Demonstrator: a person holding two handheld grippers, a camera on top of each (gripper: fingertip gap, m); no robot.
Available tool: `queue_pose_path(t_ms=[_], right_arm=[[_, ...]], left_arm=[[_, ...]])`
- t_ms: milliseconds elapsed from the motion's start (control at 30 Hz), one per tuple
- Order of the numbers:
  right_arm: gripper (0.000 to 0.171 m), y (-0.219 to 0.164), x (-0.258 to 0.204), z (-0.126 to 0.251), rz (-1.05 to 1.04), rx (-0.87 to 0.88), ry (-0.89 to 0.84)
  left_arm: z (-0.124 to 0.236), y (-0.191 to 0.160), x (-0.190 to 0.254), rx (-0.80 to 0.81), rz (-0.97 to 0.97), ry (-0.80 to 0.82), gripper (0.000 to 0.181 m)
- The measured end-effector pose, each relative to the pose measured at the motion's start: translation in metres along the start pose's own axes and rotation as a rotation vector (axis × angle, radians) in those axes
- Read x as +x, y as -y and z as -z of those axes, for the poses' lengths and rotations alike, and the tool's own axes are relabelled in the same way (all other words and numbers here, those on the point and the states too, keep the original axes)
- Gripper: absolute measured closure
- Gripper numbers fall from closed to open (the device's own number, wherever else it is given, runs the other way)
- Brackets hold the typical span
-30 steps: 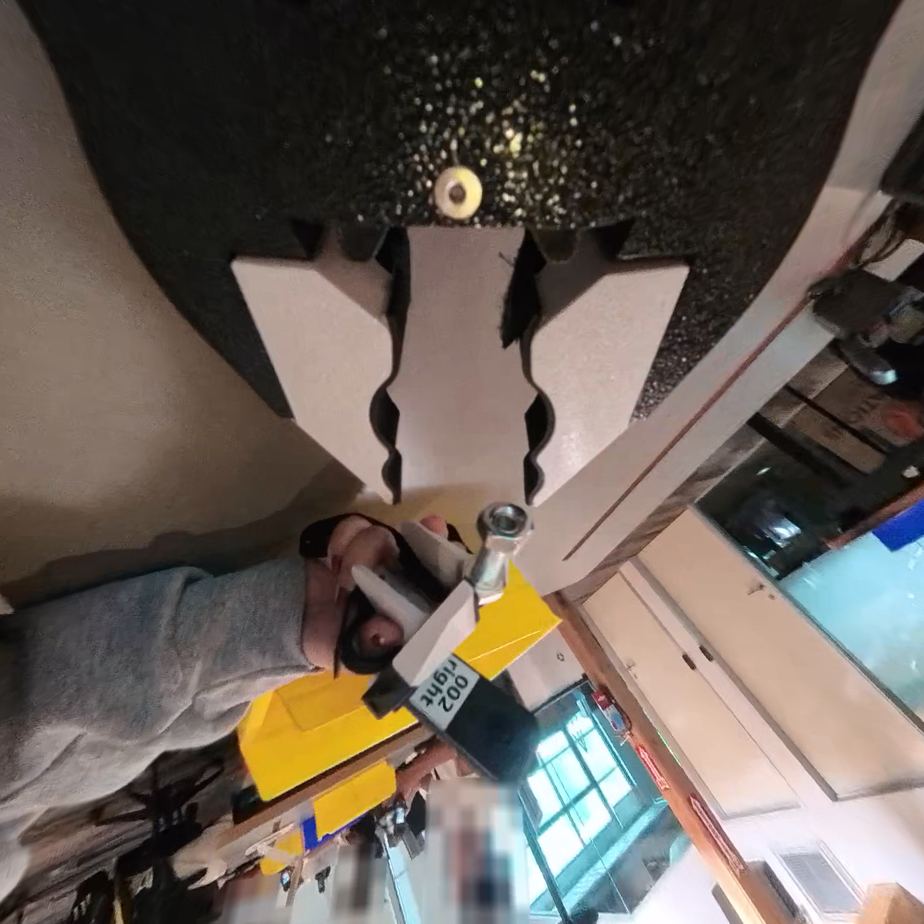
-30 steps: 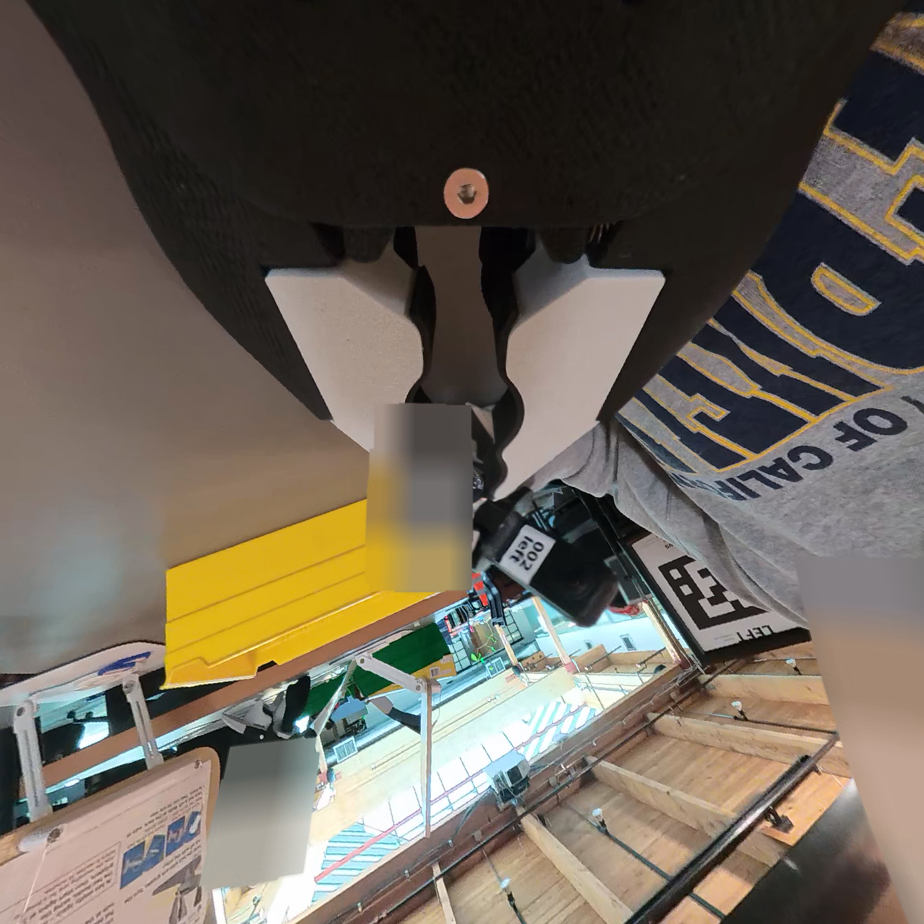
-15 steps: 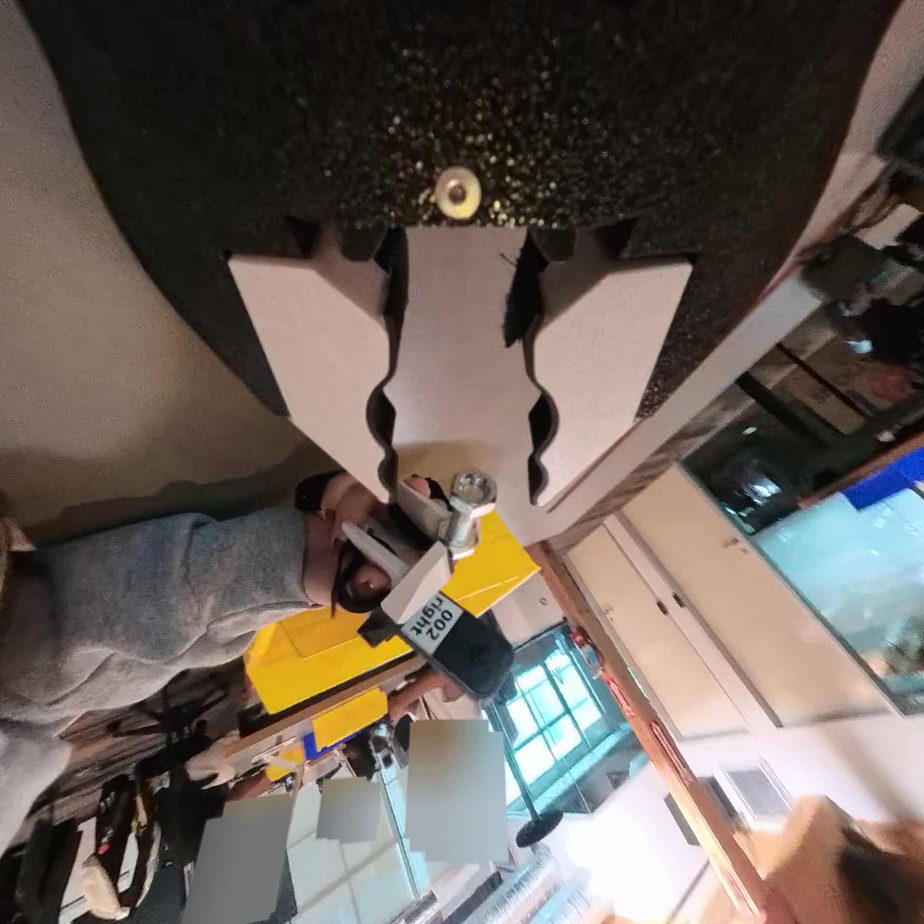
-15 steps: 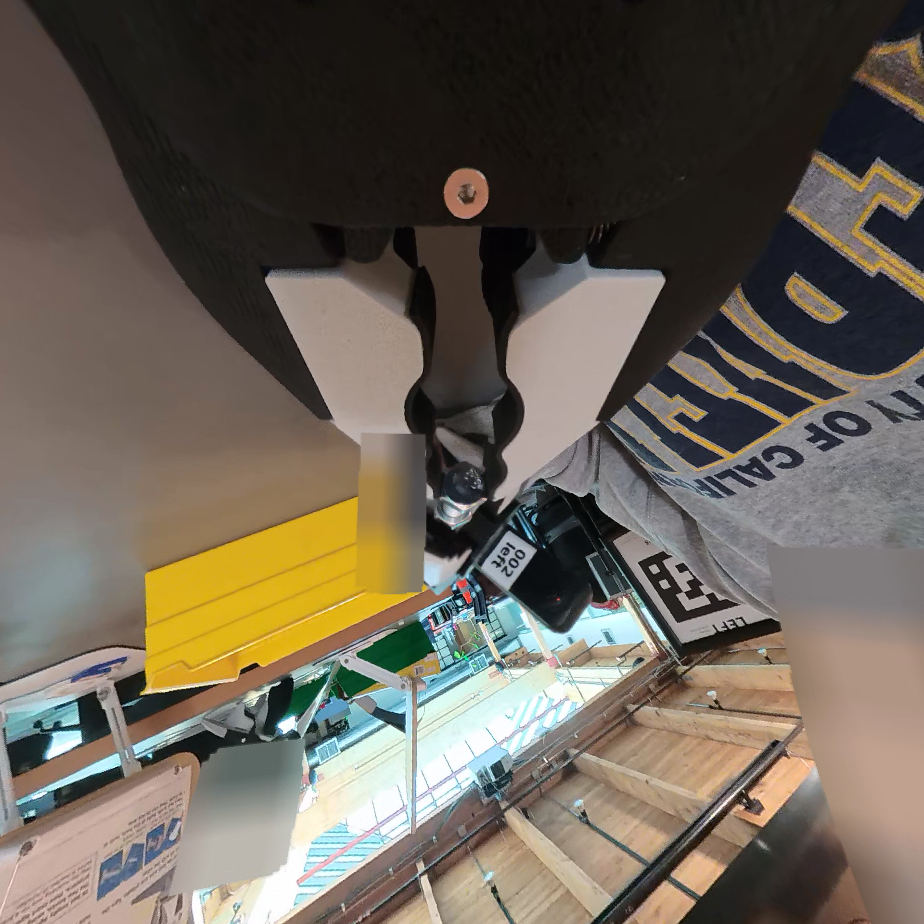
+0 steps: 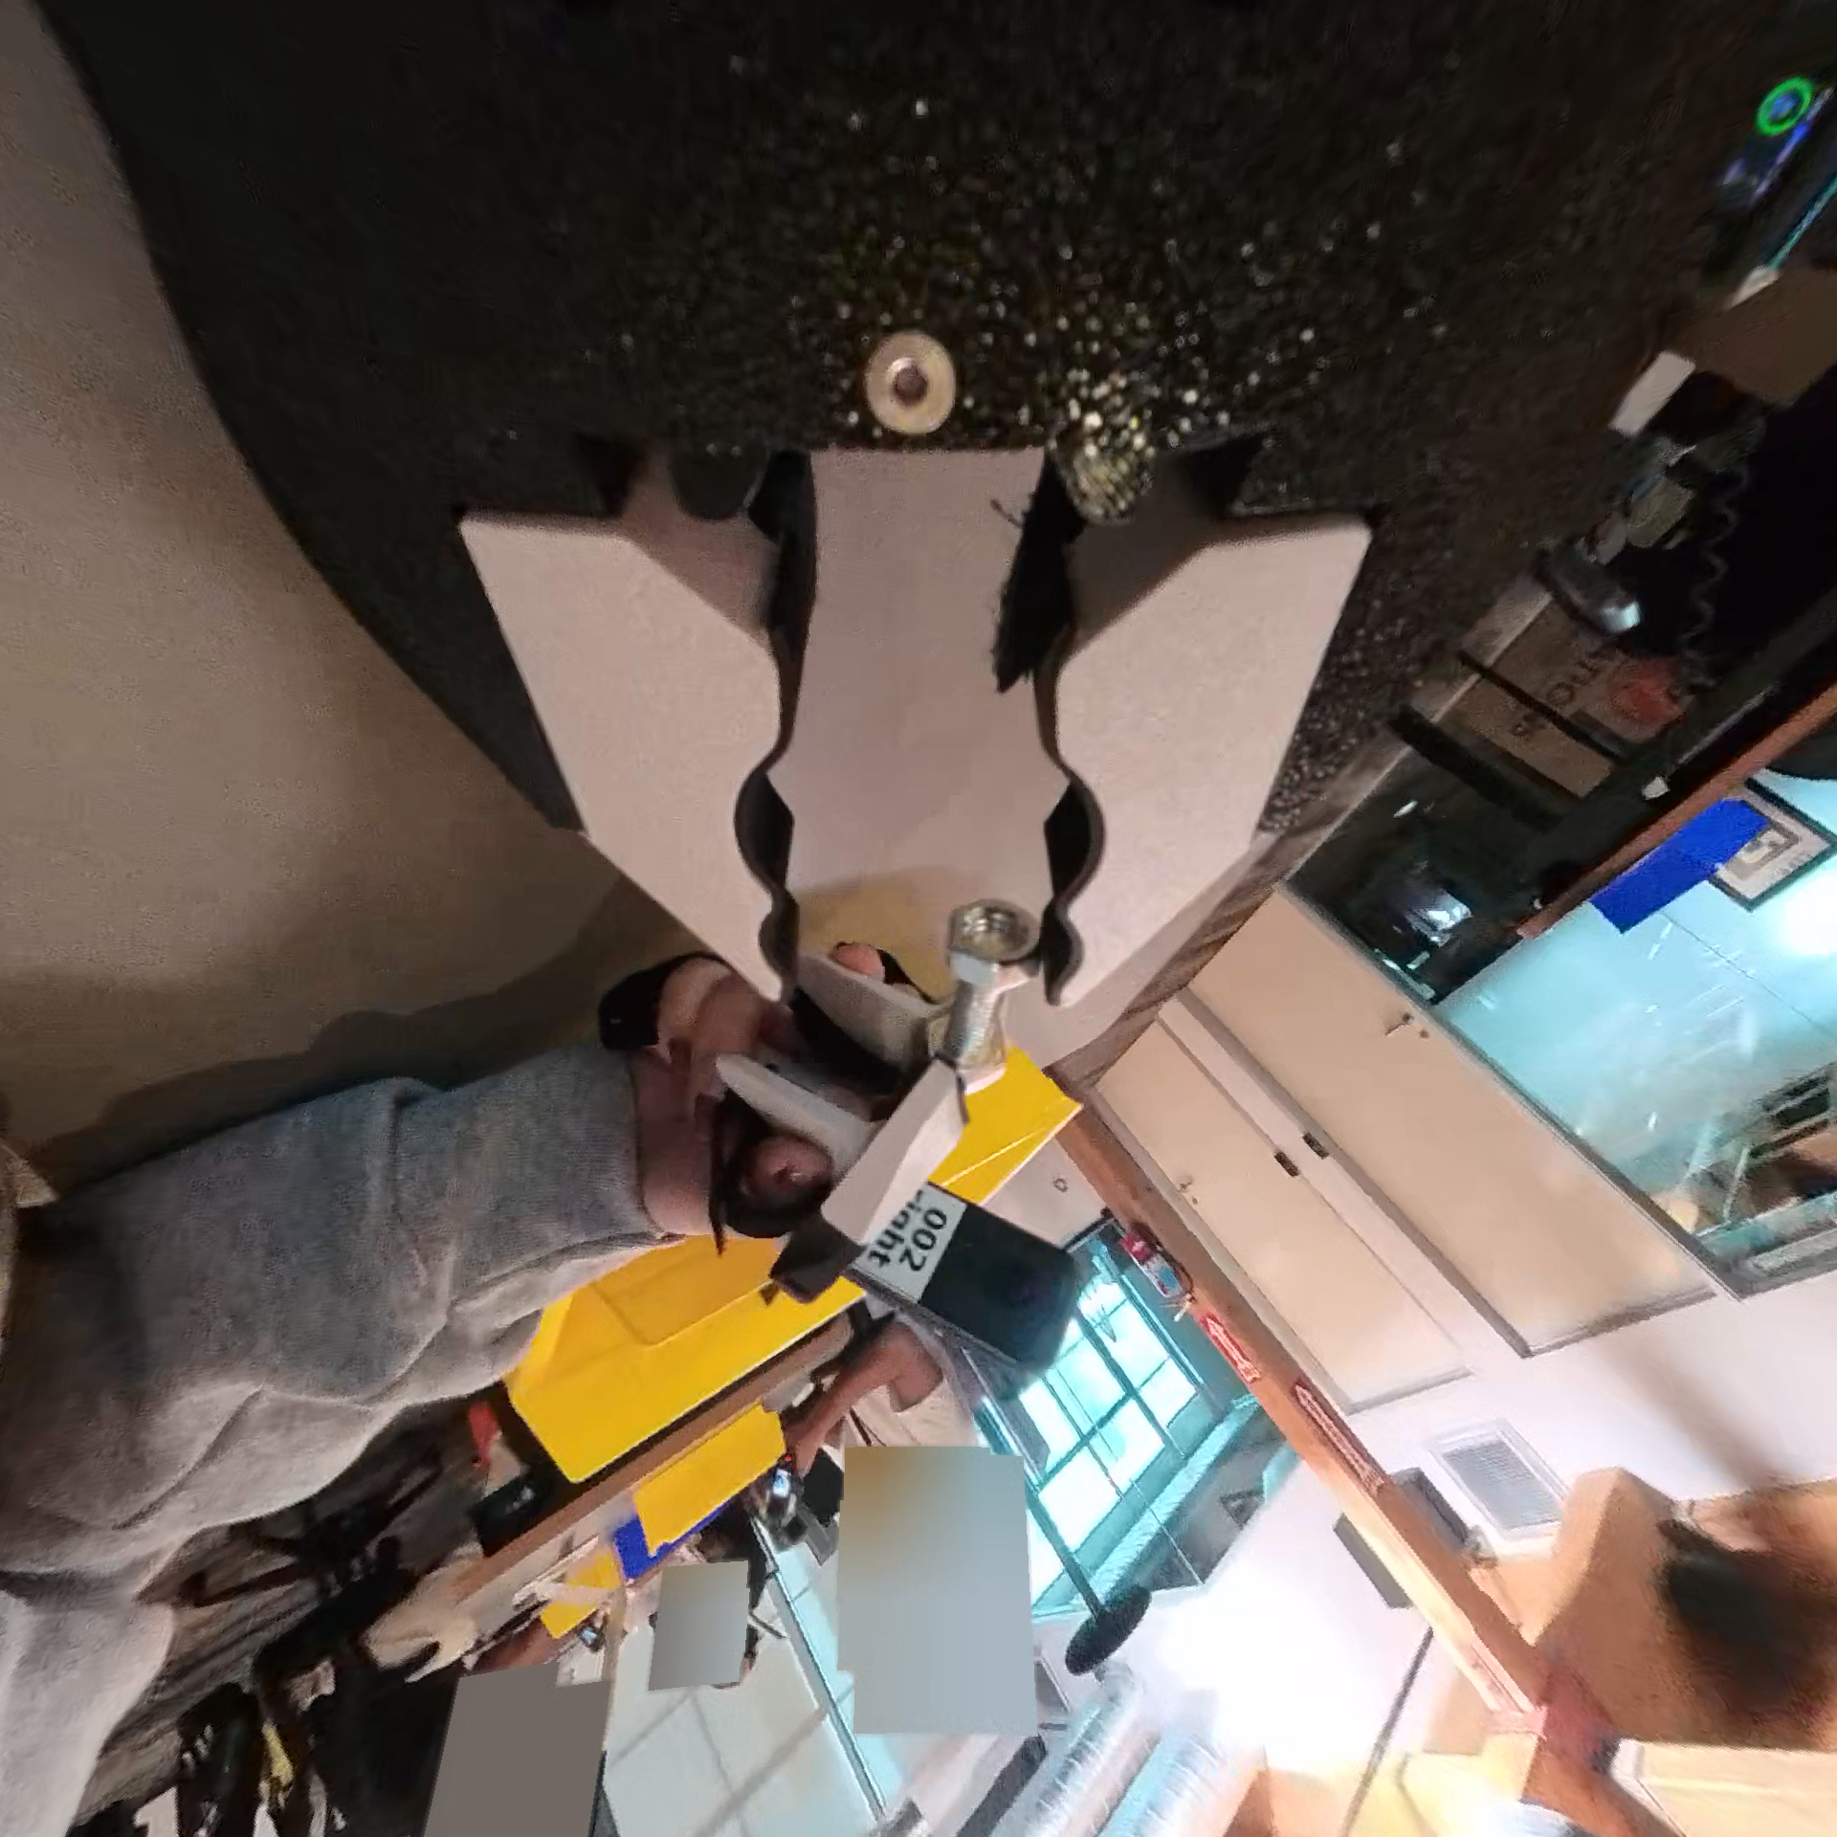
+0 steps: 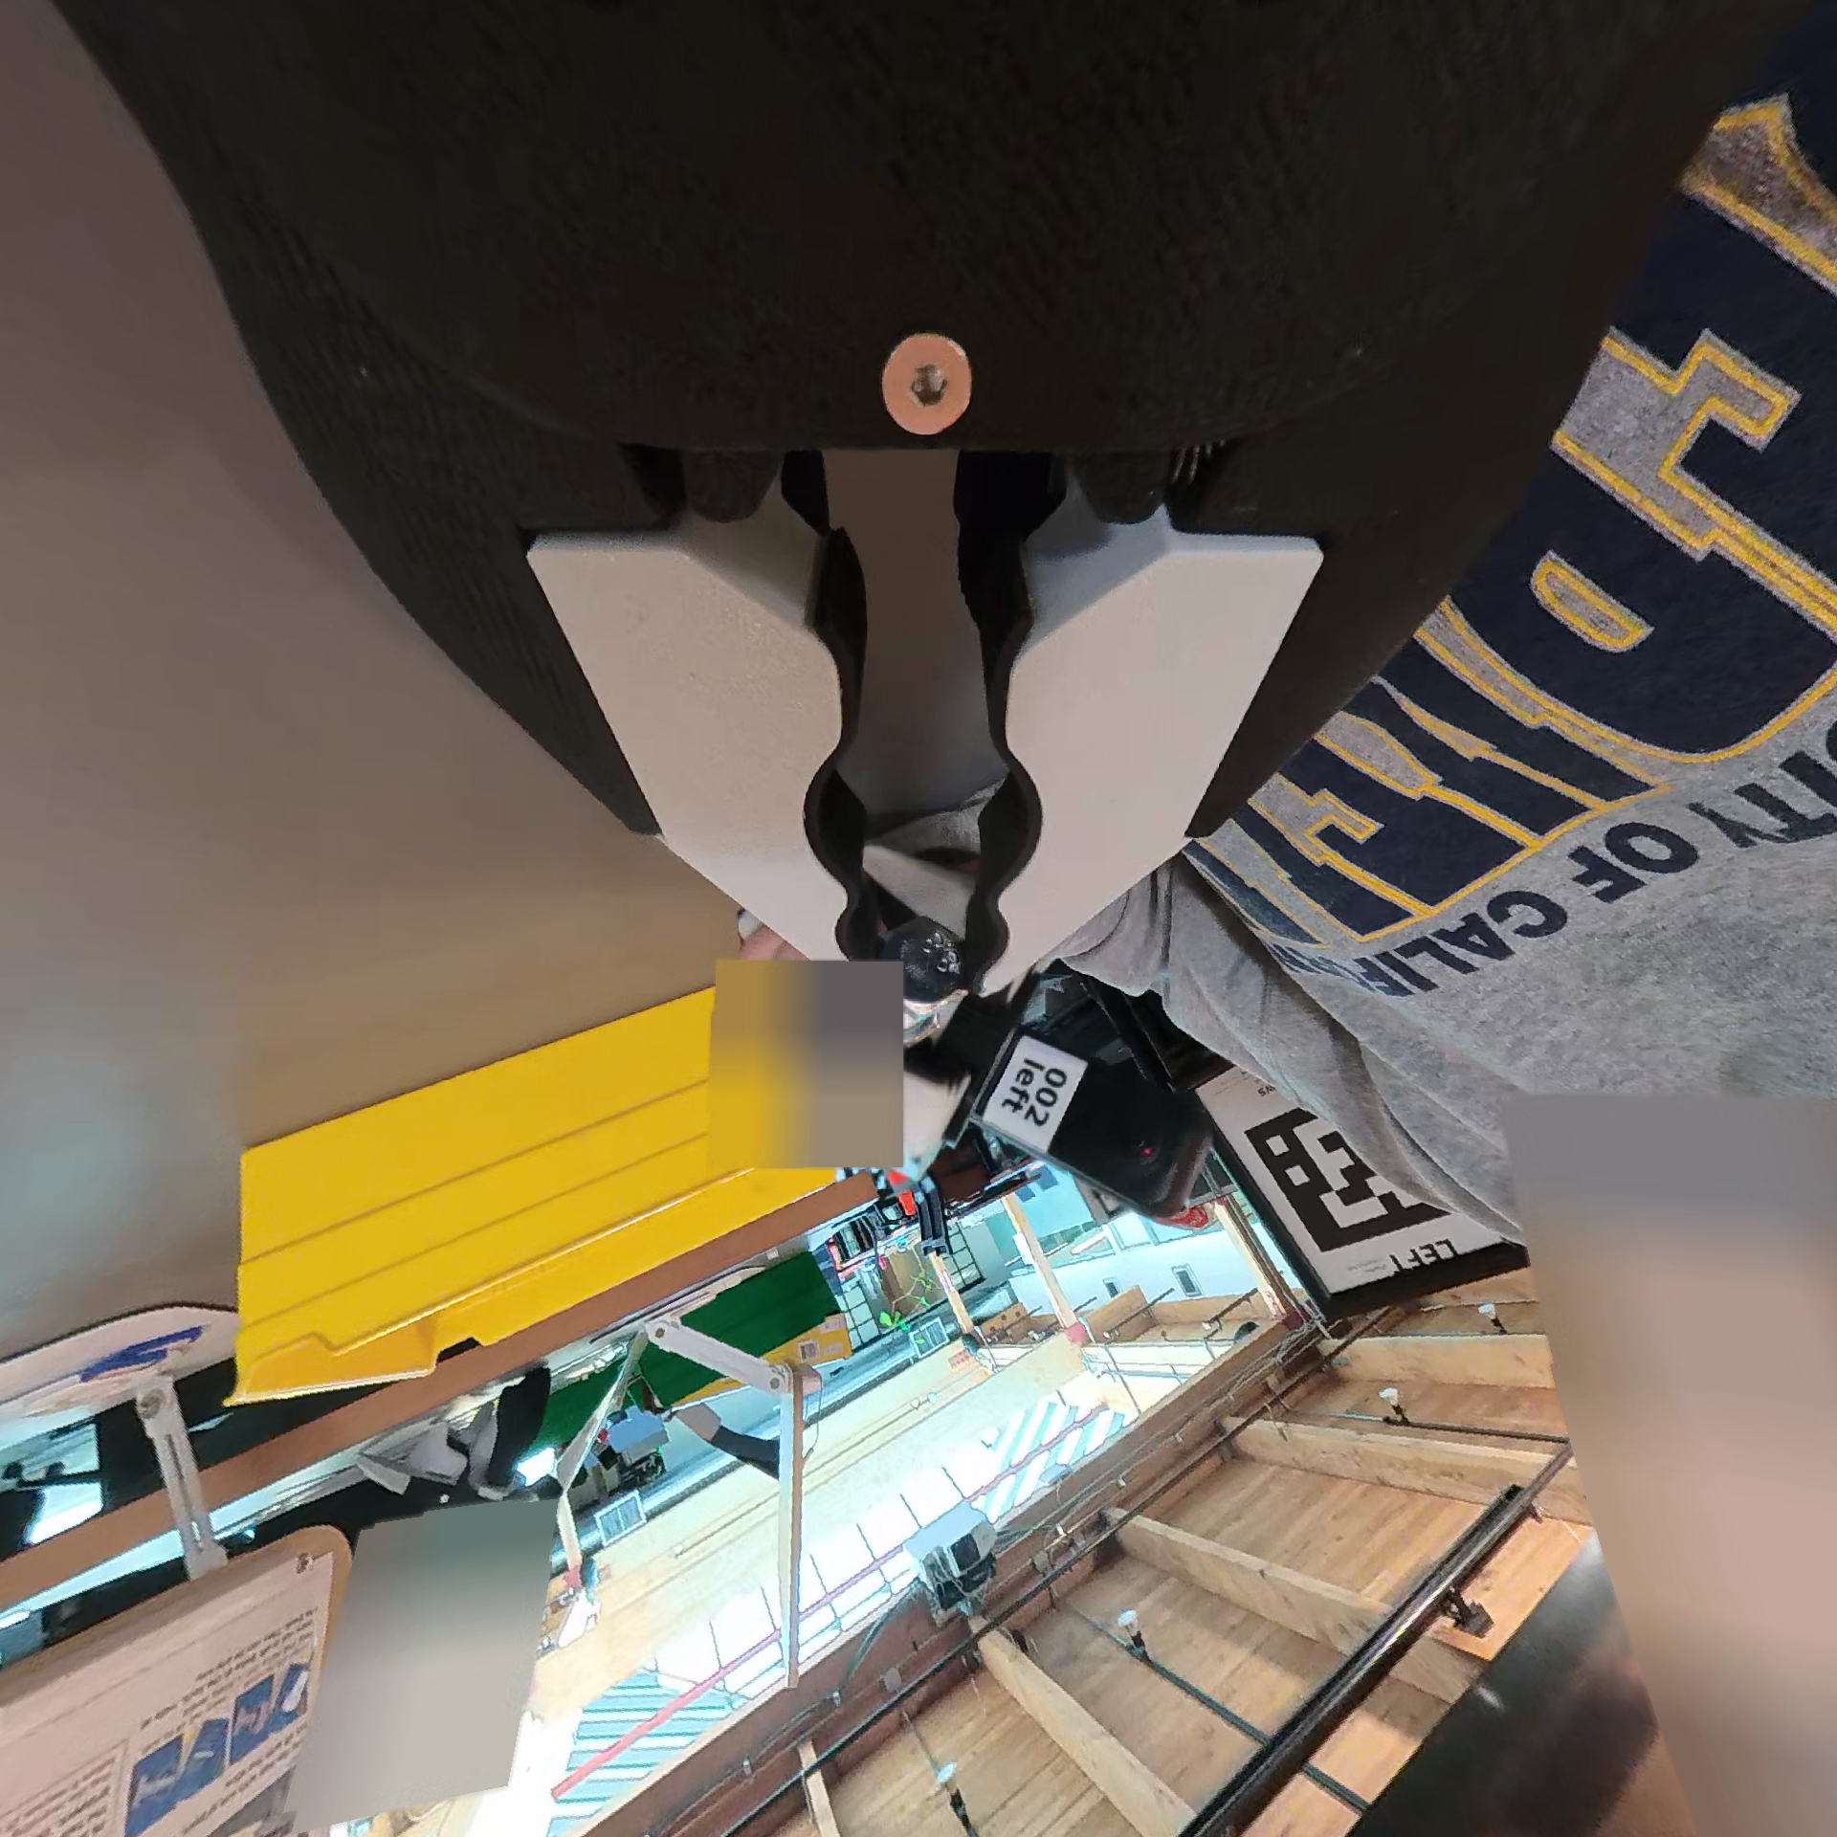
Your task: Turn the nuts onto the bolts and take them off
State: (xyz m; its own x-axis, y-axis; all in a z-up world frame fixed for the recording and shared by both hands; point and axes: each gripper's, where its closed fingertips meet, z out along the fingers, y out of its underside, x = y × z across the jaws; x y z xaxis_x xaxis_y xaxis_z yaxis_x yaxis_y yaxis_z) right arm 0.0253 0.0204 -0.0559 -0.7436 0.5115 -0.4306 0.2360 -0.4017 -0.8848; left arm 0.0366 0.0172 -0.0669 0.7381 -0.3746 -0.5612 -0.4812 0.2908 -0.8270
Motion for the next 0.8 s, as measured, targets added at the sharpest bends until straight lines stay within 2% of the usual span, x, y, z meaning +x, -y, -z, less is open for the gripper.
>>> queue_pose_path(t_ms=[133, 300, 367, 433, 533, 700, 800], right_arm=[[0.156, 0.005, -0.003, 0.001, -0.006, 0.031, 0.022], [0.156, -0.001, 0.003, 0.001, -0.006, -0.002, -0.015], [0.156, -0.001, 0.002, 0.000, -0.007, -0.003, -0.008], [0.156, 0.001, -0.001, 0.000, -0.006, 0.014, 0.013], [0.156, 0.007, -0.005, 0.001, -0.008, 0.046, 0.035], [0.156, -0.001, 0.004, 0.002, -0.014, -0.005, -0.018], [0.156, -0.001, 0.002, 0.000, -0.007, -0.007, -0.009]], left_arm=[[-0.002, -0.025, -0.002, -0.108, 0.114, -0.029, 0.136], [0.005, 0.000, -0.014, 0.009, 0.027, 0.071, 0.130], [0.004, 0.002, -0.008, 0.006, -0.010, 0.054, 0.134], [0.000, -0.008, -0.002, -0.047, 0.001, 0.019, 0.136], [-0.003, -0.030, 0.004, -0.142, 0.116, -0.057, 0.141], [0.002, -0.003, -0.008, -0.008, 0.030, 0.038, 0.131], [-0.001, -0.006, 0.002, -0.031, 0.009, -0.003, 0.138]])
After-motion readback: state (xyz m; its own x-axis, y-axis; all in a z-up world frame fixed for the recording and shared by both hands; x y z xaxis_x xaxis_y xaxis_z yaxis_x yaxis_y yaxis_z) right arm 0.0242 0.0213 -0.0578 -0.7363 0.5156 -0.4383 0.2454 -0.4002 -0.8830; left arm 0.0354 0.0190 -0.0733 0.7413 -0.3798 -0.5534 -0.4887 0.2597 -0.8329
